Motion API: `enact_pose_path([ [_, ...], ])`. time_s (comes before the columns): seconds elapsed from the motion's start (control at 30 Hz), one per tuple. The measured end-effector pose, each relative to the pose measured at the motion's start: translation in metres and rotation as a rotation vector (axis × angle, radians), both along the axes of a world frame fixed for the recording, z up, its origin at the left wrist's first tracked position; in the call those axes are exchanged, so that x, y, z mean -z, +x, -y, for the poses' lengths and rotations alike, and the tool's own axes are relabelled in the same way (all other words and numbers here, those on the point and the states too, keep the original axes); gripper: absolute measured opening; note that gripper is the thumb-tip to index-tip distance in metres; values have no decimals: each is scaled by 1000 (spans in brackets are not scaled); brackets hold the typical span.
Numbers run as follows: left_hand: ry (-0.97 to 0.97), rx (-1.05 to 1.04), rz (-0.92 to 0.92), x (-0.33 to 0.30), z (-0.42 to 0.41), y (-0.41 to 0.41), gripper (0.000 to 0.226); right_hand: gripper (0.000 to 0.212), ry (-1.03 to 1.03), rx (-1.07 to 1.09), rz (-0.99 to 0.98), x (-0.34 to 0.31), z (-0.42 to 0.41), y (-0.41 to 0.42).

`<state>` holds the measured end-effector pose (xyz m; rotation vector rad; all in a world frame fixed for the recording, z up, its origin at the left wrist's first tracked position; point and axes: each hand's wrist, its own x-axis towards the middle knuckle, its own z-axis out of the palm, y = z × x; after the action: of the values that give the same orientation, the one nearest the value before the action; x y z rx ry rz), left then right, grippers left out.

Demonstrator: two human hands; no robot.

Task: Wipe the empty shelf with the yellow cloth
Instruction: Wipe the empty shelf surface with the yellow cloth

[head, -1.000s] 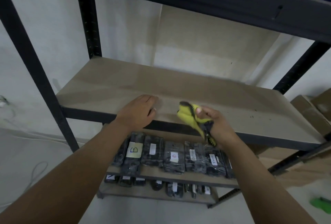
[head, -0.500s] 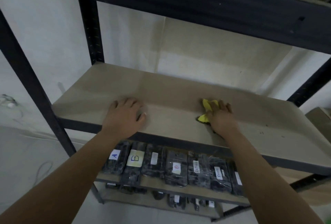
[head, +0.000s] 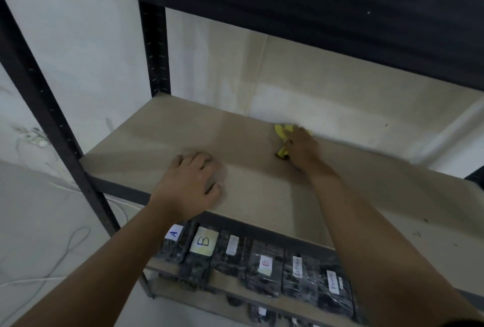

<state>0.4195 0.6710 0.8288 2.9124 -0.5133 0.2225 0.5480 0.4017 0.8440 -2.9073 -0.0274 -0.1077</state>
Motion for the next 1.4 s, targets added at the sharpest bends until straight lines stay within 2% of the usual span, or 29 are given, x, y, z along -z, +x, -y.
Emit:
enact_pose_path([
  [0.17,-46,-9,-15,1,0,-1,60,41,74,-264,69,4,-18,-65],
  [0.23,-59,-4,-17,0,0,-1,63,40,141,-295,120,1,-14,-86],
  [0.3,-69,-6,-21,2,-1,0,61,38,270,-241,185,-6,-3,-101],
  [0.4,-57,25,-21,3,-6,5,56,36,376,-9,263,-15,25,-97],
  [0.43,-36,49,-16,2,-10,7,56,36,352,93,258,-16,35,-91],
  [0.5,2,105,-16,0,-20,10,57,39,158,217,153,-9,50,-77],
  [0.57,5,139,-30,0,-28,13,57,44,-37,217,45,1,52,-66],
  [0.63,-19,148,-23,3,-32,14,54,45,-97,229,16,5,42,-54],
  [0.7,-49,160,-16,4,-33,15,50,47,-49,227,-15,1,21,-44],
  [0.8,-87,168,-19,4,-35,17,44,48,28,45,-33,-1,-18,-48],
  [0.93,-107,174,-9,9,-37,18,48,41,153,-184,87,1,-48,-104],
  [1.03,-109,184,-7,11,-37,21,50,34,175,-301,72,2,-55,-148],
  [1.1,-99,196,-14,12,-37,23,50,32,297,-317,54,1,-59,-169],
  [1.17,-99,208,-15,13,-37,24,50,32,481,-235,62,-8,-55,-174],
  [1.2,-101,214,-16,13,-38,25,50,33,508,-162,103,-13,-49,-171],
  [1.27,-108,221,-27,12,-40,25,51,34,436,5,188,-21,-34,-159],
  [1.33,-112,228,-38,11,-40,26,51,37,195,157,134,-21,-24,-149],
  [1.4,-121,233,-37,11,-42,26,50,42,-30,201,61,-9,-28,-149],
])
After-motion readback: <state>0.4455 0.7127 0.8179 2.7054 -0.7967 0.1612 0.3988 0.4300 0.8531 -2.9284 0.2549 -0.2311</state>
